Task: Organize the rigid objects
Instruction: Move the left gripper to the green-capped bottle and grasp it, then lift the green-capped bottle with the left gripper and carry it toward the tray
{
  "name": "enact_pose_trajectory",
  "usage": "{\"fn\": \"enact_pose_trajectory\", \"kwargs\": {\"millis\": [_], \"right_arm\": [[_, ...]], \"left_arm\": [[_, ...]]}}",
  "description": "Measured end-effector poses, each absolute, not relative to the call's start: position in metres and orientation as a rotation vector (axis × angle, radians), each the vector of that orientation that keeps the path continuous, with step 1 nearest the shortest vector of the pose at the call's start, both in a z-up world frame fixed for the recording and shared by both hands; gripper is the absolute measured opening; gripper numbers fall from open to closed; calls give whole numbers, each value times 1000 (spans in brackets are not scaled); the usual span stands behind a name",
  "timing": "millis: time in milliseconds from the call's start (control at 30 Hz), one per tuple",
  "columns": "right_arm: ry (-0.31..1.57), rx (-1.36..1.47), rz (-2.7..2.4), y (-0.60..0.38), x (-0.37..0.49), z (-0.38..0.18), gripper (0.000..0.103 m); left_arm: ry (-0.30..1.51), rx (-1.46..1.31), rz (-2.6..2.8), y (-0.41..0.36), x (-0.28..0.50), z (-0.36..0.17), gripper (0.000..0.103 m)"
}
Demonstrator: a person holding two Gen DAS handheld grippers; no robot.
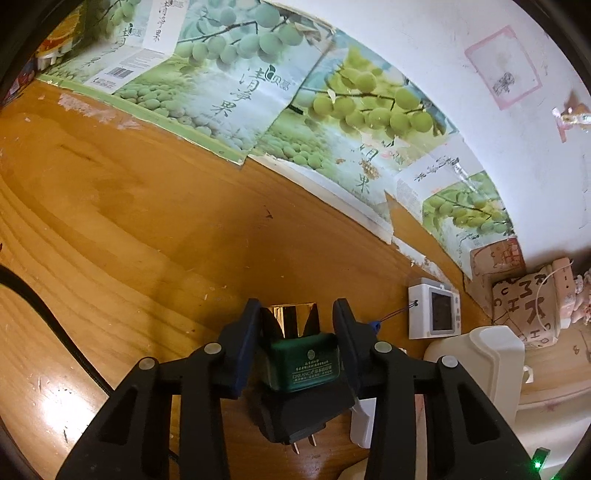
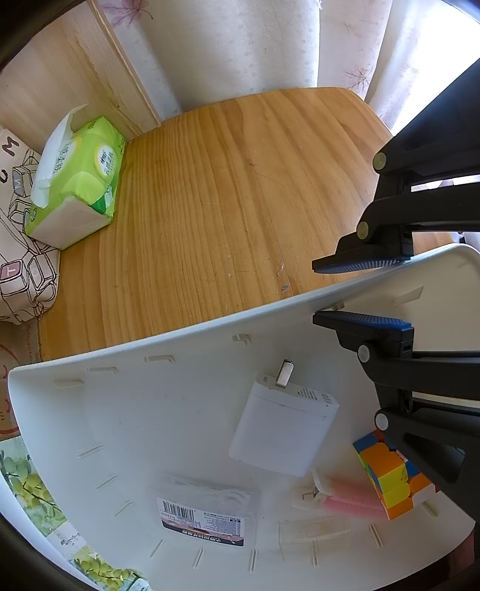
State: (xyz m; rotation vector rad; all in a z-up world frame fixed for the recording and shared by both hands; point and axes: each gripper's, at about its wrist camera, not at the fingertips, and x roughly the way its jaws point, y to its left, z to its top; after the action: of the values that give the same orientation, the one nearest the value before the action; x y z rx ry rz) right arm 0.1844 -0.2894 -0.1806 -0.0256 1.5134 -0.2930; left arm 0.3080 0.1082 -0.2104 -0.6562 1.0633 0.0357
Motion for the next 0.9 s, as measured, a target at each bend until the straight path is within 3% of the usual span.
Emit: {"fn": "enact_pose_trajectory", "kwargs": {"millis": [33,67,900], "right_arm": [[1512,-26,-293,-289,184,-181,21],[1511,-26,-294,-289,184,-181,21],[1420,-37,-206,-291,165,-173,20]], "left_arm": [[1056,-660,34,109,307,-209,41],[1042,-665,30,110,305,-207,34],[880,-628,-73,92,233,-135,33]]}}
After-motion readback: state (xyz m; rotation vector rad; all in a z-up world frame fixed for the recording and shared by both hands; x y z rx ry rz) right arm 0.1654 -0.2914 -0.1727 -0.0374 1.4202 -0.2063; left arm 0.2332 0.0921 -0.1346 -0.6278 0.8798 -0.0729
